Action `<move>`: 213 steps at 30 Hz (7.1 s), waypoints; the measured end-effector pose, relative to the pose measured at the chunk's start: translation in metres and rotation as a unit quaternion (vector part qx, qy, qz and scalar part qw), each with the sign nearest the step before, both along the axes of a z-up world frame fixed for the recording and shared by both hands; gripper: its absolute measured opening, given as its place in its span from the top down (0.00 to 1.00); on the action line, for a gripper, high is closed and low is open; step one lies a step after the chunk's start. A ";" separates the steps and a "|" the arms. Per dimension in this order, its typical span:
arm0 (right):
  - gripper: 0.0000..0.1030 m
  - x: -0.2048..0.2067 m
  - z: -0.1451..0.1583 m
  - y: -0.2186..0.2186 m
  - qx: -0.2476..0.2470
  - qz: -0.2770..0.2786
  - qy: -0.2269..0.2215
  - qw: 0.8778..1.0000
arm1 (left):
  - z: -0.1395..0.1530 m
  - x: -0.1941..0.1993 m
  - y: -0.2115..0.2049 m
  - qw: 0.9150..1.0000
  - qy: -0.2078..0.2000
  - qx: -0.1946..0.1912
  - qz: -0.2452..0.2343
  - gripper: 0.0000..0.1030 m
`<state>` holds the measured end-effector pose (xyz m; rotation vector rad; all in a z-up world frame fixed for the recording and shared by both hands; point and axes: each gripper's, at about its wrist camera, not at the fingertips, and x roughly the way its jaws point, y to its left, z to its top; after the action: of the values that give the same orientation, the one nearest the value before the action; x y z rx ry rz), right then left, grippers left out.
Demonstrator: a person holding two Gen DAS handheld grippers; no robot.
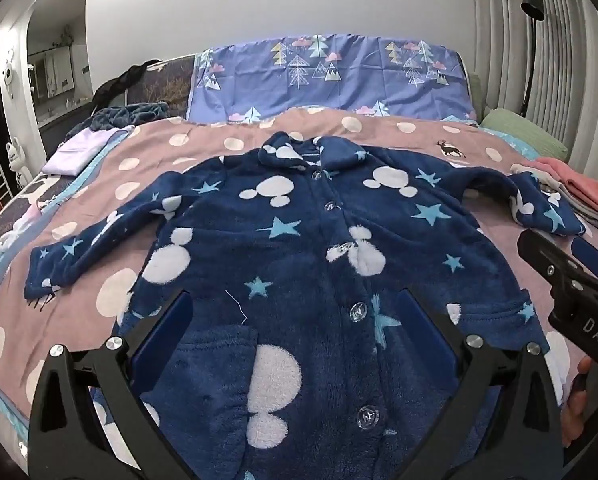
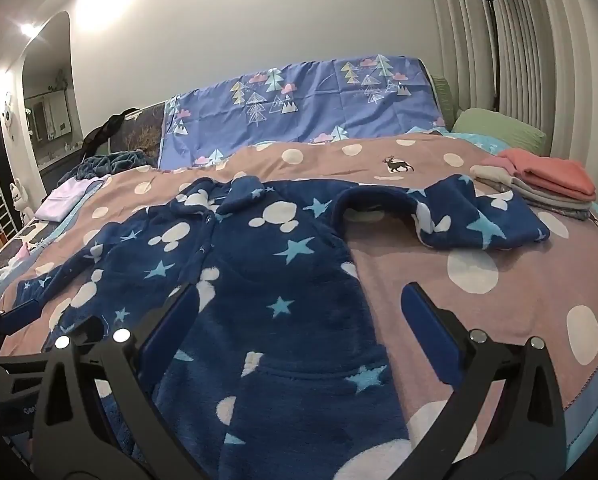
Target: Fold small clothes
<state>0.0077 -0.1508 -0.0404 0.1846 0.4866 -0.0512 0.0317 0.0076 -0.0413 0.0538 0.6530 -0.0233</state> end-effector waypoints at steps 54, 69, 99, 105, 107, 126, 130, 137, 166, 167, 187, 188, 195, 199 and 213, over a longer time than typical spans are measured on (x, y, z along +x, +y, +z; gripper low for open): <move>0.02 0.038 -0.024 0.066 -0.097 0.023 0.089 0.991 | -0.032 0.018 0.050 0.998 0.037 -0.051 0.008 0.01; 0.02 0.056 -0.040 0.079 -0.104 0.029 0.115 0.988 | -0.044 0.031 0.076 0.995 0.053 -0.084 0.016 0.01; 0.02 0.112 -0.027 0.098 -0.194 0.065 0.101 0.974 | -0.064 0.070 0.291 0.940 0.040 -0.312 0.130 0.24; 0.02 0.125 -0.031 0.102 -0.216 0.066 0.106 0.968 | -0.110 0.074 0.370 0.859 0.059 -0.475 0.183 0.36; 0.02 0.130 -0.032 0.106 -0.219 0.067 0.108 0.967 | -0.120 0.071 0.390 0.828 0.046 -0.517 0.213 0.36; 0.02 0.155 -0.034 0.103 -0.207 0.089 0.103 0.969 | -0.006 0.155 0.380 0.919 -0.043 -0.311 0.239 0.91; 0.02 0.158 -0.036 0.070 -0.159 0.079 0.113 0.978 | 0.042 0.183 0.296 0.953 -0.061 -0.262 0.139 0.91; 0.02 0.155 -0.045 -0.004 -0.048 0.069 0.125 0.989 | 0.048 0.220 0.114 0.972 -0.029 -0.224 -0.066 0.91; 0.26 0.236 -0.055 0.010 0.216 0.244 0.226 0.918 | -0.062 0.180 0.129 0.992 0.093 0.087 -0.020 0.16; 0.26 0.244 -0.058 0.008 0.228 0.235 0.226 0.918 | -0.062 0.184 0.131 0.992 0.095 0.085 -0.015 0.16; 0.90 0.267 -0.009 0.002 0.208 0.218 0.138 0.943 | -0.069 0.199 0.138 0.992 0.098 0.085 -0.001 0.11; 0.90 0.263 0.004 -0.002 0.205 0.217 0.112 0.948 | -0.070 0.198 0.137 0.991 0.098 0.086 0.000 0.11; 0.66 0.282 -0.041 -0.024 0.113 0.097 0.190 0.970 | -0.072 0.199 0.137 0.991 0.101 0.087 0.002 0.11; 0.67 0.267 -0.050 -0.035 0.136 0.102 0.171 0.970 | -0.072 0.199 0.138 0.991 0.103 0.085 0.005 0.10; 0.61 0.238 -0.074 0.014 0.094 0.227 0.176 0.953 | -0.036 0.200 0.130 0.996 0.046 -0.052 -0.054 0.73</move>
<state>0.2454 -0.1365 -0.1144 0.2485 0.8819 0.4222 0.2321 0.1377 -0.0773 -0.0127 0.7395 -0.1639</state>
